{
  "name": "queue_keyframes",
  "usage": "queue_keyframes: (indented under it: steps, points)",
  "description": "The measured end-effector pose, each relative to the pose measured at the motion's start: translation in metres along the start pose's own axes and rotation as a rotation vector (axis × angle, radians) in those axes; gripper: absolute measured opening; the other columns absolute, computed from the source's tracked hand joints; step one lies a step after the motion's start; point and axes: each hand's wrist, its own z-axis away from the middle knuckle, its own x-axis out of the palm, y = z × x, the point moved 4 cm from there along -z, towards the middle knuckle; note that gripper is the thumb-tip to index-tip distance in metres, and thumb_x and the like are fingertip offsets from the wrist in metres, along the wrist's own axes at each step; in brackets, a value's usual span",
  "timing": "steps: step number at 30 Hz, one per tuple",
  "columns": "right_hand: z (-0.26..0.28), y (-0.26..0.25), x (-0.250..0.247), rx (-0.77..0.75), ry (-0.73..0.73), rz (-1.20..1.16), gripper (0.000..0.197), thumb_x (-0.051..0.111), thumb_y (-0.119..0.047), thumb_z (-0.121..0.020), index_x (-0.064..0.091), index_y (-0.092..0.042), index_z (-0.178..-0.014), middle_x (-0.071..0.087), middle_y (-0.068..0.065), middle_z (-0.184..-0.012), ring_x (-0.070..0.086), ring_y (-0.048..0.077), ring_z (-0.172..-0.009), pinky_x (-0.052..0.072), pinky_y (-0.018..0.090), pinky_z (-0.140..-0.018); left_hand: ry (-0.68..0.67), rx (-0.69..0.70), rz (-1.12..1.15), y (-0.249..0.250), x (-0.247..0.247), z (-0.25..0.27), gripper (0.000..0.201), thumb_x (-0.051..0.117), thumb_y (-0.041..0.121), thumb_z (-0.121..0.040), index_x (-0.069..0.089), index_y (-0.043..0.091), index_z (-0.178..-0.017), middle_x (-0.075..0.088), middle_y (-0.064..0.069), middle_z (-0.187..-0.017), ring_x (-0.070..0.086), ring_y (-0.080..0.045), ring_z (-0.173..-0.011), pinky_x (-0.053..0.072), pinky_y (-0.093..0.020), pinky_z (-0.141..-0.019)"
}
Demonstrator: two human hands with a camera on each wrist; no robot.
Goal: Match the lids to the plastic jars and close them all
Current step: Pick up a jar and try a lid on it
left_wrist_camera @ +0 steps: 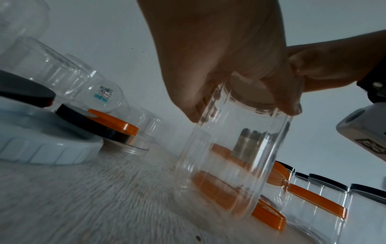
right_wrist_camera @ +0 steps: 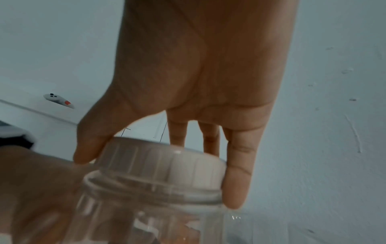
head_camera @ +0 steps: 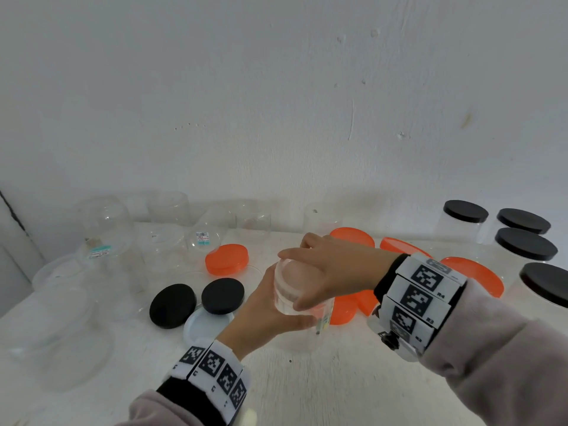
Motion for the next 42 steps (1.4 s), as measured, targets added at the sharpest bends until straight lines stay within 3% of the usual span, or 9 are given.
queue_keyframes:
  steps: [5,10,17,20,24,28,34,38,42]
  points:
    - [-0.004,-0.005,0.013,0.019,0.132,-0.033,0.082,0.055,-0.07,-0.076,0.024,-0.042,-0.146,0.035,-0.007,-0.127,0.033,0.02,-0.112,0.041,0.036,-0.094,0.016,-0.003,0.009,0.004,0.001,0.001,0.094,0.087,0.04,-0.055,0.031,0.046,-0.13,0.054,0.026,-0.123,0.053,0.013,-0.108,0.047,-0.01,-0.082]
    - [-0.003,-0.008,0.029,0.055,0.306,-0.171,0.072,0.055,-0.062,-0.077,0.03,-0.045,-0.142,0.034,-0.012,-0.128,0.034,0.016,-0.112,0.036,0.028,-0.085,0.012,-0.002,-0.066,0.008,0.0,0.002,0.096,0.086,0.037,-0.065,0.025,0.041,-0.139,0.047,0.026,-0.129,0.047,0.015,-0.114,0.044,-0.01,-0.089]
    - [-0.001,-0.001,0.038,0.085,0.382,-0.179,0.073,0.049,-0.068,-0.078,0.025,-0.049,-0.144,0.029,-0.019,-0.135,0.032,0.014,-0.118,0.03,0.025,-0.087,-0.062,-0.044,-0.546,0.016,-0.036,0.016,0.081,0.071,0.05,-0.079,0.027,0.036,-0.145,0.033,0.021,-0.147,0.034,0.003,-0.129,0.029,-0.018,-0.103]
    - [0.0,-0.001,0.039,0.094,0.396,-0.168,0.077,0.044,-0.072,-0.075,0.026,-0.048,-0.145,0.029,-0.017,-0.136,0.033,0.013,-0.119,0.028,0.023,-0.089,0.014,-0.015,-0.698,0.031,-0.076,0.03,0.069,0.068,0.047,-0.083,0.036,0.032,-0.142,0.036,0.017,-0.145,0.034,0.0,-0.13,0.025,-0.014,-0.098]
    - [0.004,-0.001,0.04,0.097,0.376,-0.179,0.081,0.043,-0.073,-0.071,0.024,-0.048,-0.146,0.027,-0.016,-0.139,0.032,0.015,-0.122,0.027,0.023,-0.093,0.23,-0.007,-0.817,0.052,-0.143,0.056,0.054,0.068,0.035,-0.086,0.049,0.025,-0.135,0.046,0.01,-0.136,0.041,-0.004,-0.126,0.026,-0.012,-0.096]
    - [0.007,0.001,0.039,0.084,0.293,-0.181,0.086,0.047,-0.074,-0.073,0.013,-0.051,-0.148,0.02,-0.019,-0.142,0.026,0.015,-0.126,0.029,0.026,-0.097,0.409,-0.159,-0.961,0.045,-0.205,0.084,0.052,0.066,0.037,-0.087,0.05,0.021,-0.134,0.047,0.003,-0.138,0.042,-0.013,-0.128,0.031,-0.025,-0.105]
    - [0.007,0.009,0.034,0.057,0.126,-0.193,0.087,0.054,-0.057,-0.078,0.0,-0.055,-0.146,0.009,-0.026,-0.143,0.022,0.016,-0.131,0.032,0.034,-0.105,0.512,-0.534,-0.98,-0.008,-0.255,0.117,0.078,0.066,0.051,-0.083,0.035,0.015,-0.145,0.036,-0.01,-0.149,0.036,-0.028,-0.135,0.033,-0.043,-0.109]
    - [0.003,0.008,0.033,0.046,0.077,-0.192,0.088,0.056,-0.051,-0.08,-0.002,-0.056,-0.146,0.008,-0.029,-0.141,0.022,0.016,-0.131,0.032,0.034,-0.104,0.574,-0.615,-1.002,-0.028,-0.262,0.127,0.091,0.058,0.068,-0.078,0.028,0.019,-0.148,0.031,-0.008,-0.151,0.031,-0.031,-0.137,0.029,-0.048,-0.108]
    - [0.0,0.005,0.032,0.063,0.088,-0.178,0.087,0.057,-0.05,-0.081,0.0,-0.053,-0.147,0.011,-0.029,-0.137,0.023,0.015,-0.127,0.032,0.031,-0.1,0.569,-0.647,-0.981,-0.033,-0.266,0.124,0.093,0.058,0.07,-0.076,0.023,0.024,-0.149,0.026,-0.006,-0.153,0.027,-0.033,-0.138,0.027,-0.051,-0.108]
